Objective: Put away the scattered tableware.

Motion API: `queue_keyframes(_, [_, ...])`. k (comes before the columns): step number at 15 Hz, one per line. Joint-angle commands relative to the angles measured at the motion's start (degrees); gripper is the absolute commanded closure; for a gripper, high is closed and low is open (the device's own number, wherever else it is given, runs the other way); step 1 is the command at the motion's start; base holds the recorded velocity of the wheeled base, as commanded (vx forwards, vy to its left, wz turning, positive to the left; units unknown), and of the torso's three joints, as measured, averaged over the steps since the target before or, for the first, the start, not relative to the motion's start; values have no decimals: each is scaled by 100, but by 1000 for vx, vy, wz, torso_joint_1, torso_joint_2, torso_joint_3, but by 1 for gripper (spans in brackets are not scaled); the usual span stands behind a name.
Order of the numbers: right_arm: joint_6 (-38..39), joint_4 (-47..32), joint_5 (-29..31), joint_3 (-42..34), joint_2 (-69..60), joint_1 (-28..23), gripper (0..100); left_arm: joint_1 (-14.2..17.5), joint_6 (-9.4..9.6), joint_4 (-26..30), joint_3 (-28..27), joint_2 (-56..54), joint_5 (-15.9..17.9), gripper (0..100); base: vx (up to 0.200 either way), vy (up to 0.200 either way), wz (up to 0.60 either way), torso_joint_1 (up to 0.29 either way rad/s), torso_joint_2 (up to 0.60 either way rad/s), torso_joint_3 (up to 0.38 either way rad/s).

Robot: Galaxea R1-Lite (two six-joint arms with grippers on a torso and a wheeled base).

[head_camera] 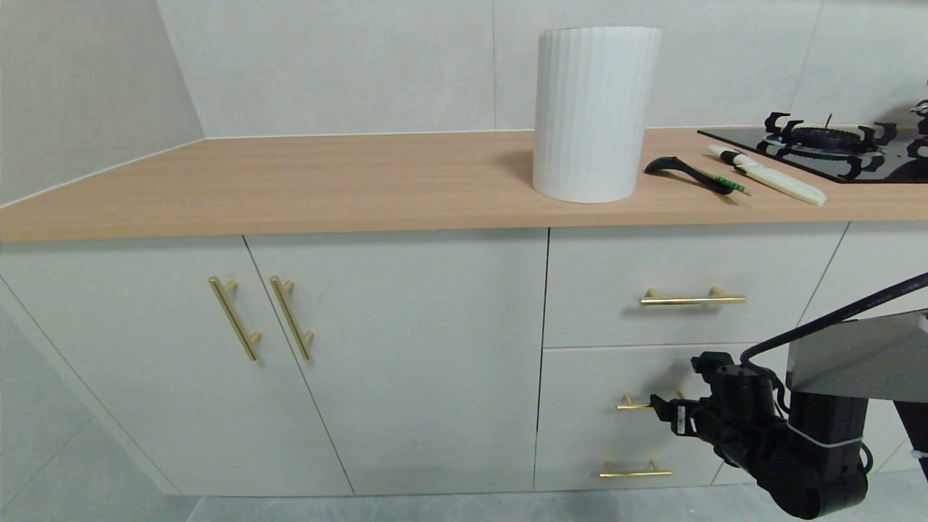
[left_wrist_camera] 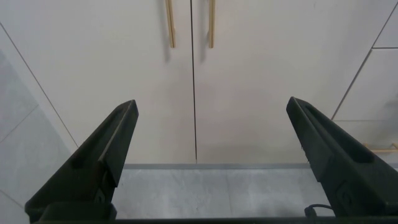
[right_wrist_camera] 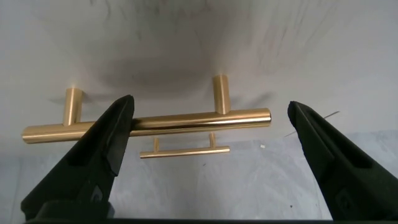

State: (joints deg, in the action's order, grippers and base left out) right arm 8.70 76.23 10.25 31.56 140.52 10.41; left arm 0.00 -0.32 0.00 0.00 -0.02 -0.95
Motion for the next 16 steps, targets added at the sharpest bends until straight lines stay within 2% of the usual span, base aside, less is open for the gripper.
queue_keyframes(1, [0,-55,-6,-1,28,5,0,0,-3,0,0,2,-2,0,0,0,0,0,0,0])
queue_keyframes(8, [-9,-55,-6,-36,46,5,0,0,-3,0,0,2,-2,0,0,0,0,0,0,0])
queue_keyframes(12, [-238,-108,-50,-634,-605,14,0,0,-3,0,0,2,-2,0,0,0,0,0,0,0])
queue_keyframes(14, [-352,-451,-67,-818,-1132,154,0,0,-3,0,0,2,-2,0,0,0,0,0,0,0])
queue_keyframes(15, [-369,-855,-67,-889,-1572,242,0,0,-3,0,0,2,-2,0,0,0,0,0,0,0])
queue_keyframes(16, [-378,-1585,-67,-906,-2327,418,0,0,-3,0,0,2,-2,0,0,0,0,0,0,0])
